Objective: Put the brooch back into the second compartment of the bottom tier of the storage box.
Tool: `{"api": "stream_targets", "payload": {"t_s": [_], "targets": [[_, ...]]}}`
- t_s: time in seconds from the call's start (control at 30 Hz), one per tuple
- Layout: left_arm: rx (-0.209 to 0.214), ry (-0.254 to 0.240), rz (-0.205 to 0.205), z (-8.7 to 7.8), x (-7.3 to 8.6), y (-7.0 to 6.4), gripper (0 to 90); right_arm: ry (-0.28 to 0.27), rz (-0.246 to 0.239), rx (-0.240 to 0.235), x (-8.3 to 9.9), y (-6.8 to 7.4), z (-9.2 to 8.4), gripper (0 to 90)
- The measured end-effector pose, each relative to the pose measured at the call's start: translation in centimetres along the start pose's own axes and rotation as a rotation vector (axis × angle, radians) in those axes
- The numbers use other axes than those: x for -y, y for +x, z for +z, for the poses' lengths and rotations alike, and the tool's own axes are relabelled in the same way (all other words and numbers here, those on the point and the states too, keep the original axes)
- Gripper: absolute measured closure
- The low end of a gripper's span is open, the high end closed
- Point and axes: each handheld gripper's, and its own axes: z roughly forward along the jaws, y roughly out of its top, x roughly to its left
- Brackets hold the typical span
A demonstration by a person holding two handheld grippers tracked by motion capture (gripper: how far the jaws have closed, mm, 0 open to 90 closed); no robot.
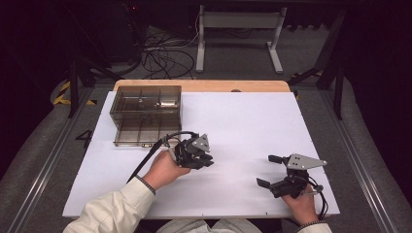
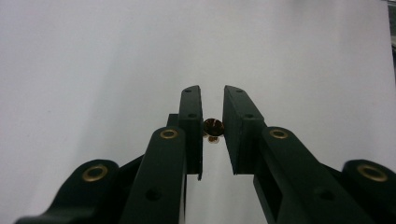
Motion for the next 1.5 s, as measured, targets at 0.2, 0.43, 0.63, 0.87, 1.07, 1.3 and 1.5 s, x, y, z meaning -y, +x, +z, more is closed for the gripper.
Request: {"api": "stream_targets", "payload": {"t_s": [0.2,0.43,0.63,0.87,1.07,1.3,1.5], "targets": [[-0.011,-0.061,-0.021,-1.3,0.1,0.3,78.6,0.0,0.0,-0.001,0.0,0.0,0.0,0.1],[-0.041,-0.116,-0.04,-2.9,0.5,0.7,78.6,0.0,-0.001,-0.001,0.0,0.0,0.0,0.1],[-0.07,-0.156,-0.058,-4.4,1.0,1.0,78.6,-0.001,-0.002,-0.001,0.0,0.0,0.0,0.1],[-0.104,-0.195,-0.084,-5.8,1.7,1.4,78.6,-0.001,0.0,0.001,0.0,0.0,0.0,0.1],[-0.137,-0.213,-0.102,-7.0,2.3,1.6,78.6,-0.001,0.002,0.001,0.0,0.0,0.0,0.1],[-0.168,-0.249,-0.137,-8.2,3.5,2.1,78.5,-0.001,0.002,0.001,0.0,0.0,0.0,0.1],[-0.203,-0.271,-0.168,-8.9,4.8,2.3,78.5,0.002,0.001,0.0,0.0,0.0,0.0,0.1]]}}
